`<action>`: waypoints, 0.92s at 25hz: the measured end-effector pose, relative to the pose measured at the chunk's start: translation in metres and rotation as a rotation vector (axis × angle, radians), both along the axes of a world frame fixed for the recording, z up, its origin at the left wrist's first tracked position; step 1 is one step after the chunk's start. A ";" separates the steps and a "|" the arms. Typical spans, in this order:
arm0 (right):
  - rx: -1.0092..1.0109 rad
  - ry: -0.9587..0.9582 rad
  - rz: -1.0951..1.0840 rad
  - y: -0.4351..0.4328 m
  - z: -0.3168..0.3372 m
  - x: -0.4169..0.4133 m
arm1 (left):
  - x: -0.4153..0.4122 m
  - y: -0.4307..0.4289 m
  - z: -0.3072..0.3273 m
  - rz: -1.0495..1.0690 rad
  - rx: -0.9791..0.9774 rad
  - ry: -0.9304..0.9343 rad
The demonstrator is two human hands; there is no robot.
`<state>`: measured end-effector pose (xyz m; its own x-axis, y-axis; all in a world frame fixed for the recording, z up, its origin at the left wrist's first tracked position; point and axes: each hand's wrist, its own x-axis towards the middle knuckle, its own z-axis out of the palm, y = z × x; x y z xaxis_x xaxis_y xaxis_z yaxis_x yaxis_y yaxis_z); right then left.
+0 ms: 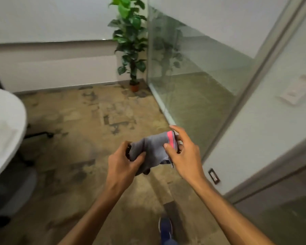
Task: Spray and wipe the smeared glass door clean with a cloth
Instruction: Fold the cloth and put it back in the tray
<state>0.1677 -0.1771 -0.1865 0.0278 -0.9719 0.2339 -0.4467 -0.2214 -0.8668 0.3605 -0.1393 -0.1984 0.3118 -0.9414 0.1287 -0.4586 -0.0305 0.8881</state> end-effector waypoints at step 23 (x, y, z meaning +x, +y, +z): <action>-0.676 0.224 0.796 -0.270 -0.051 0.368 | 0.294 -0.138 -0.039 0.426 -0.064 -0.986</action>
